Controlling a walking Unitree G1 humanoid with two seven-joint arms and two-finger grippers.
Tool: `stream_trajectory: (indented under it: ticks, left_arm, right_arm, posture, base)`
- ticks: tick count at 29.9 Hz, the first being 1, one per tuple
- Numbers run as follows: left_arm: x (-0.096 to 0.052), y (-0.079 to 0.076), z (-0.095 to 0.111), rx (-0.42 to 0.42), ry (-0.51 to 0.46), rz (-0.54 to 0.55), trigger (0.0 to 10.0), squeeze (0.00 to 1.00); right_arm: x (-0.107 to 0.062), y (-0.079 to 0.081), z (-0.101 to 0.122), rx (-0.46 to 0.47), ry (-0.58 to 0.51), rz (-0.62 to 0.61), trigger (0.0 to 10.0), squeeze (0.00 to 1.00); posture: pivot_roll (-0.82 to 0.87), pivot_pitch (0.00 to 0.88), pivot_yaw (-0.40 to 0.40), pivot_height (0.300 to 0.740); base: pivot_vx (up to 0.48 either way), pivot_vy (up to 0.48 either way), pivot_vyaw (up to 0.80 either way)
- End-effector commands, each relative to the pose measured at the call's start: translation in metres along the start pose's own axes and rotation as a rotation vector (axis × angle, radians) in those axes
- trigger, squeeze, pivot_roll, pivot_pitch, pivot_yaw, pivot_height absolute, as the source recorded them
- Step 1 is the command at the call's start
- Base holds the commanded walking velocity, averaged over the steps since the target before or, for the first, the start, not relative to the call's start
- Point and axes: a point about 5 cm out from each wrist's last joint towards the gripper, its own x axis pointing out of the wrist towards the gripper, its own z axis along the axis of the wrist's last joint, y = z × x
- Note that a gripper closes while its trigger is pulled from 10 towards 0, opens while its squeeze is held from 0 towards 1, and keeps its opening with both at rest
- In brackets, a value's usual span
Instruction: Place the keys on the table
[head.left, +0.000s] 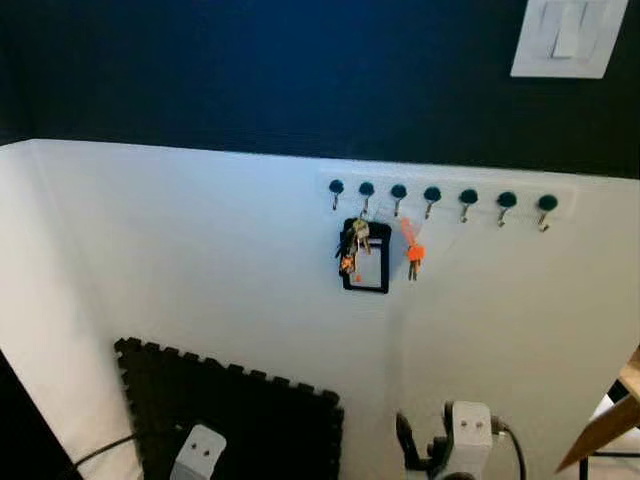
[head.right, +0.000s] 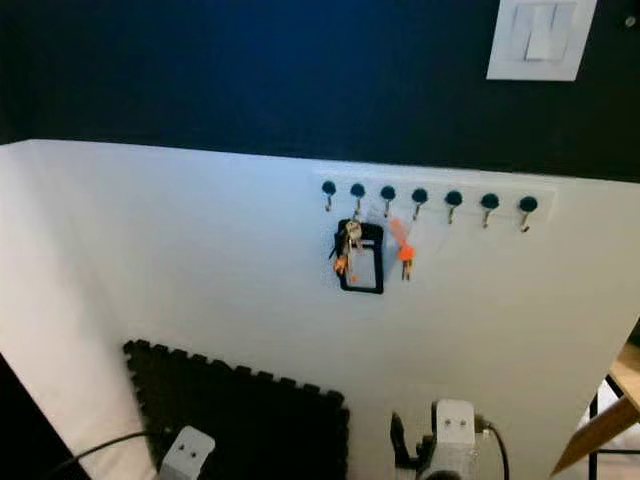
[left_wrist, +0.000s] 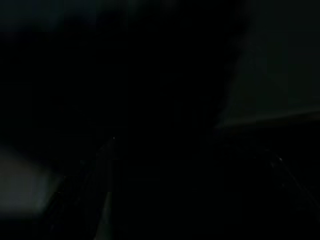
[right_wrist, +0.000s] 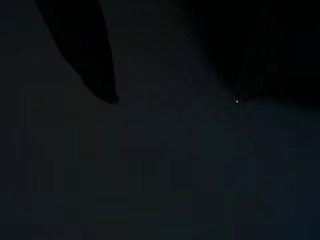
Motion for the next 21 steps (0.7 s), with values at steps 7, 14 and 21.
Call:
stream_trajectory:
  ticks: [7,14,21]
  left_arm:
    - [0.011,-0.012,0.068,0.014,-0.289,-0.159,10.0,0.0]
    - [0.012,-0.02,0.113,0.074,-0.433,-0.225,10.0,0.0]
    - [0.01,-0.033,0.134,0.068,-0.485,-0.313,10.0,0.0]
  right_arm:
    - [0.034,0.018,0.088,-0.063,-0.426,0.091,10.0,0.0]
    - [0.045,0.024,0.139,-0.068,-0.613,0.089,10.0,0.0]
    - [0.051,0.021,0.138,-0.002,-0.559,0.049,10.0,0.0]
  posture:
    - [0.05,0.01,0.028,0.74]
    - [0.05,0.012,0.023,0.74]
    - [0.05,0.013,0.024,0.74]
  base:
    - [0.0,0.0,0.0]
    - [0.0,0.0,0.0]
    - [0.0,0.0,0.0]
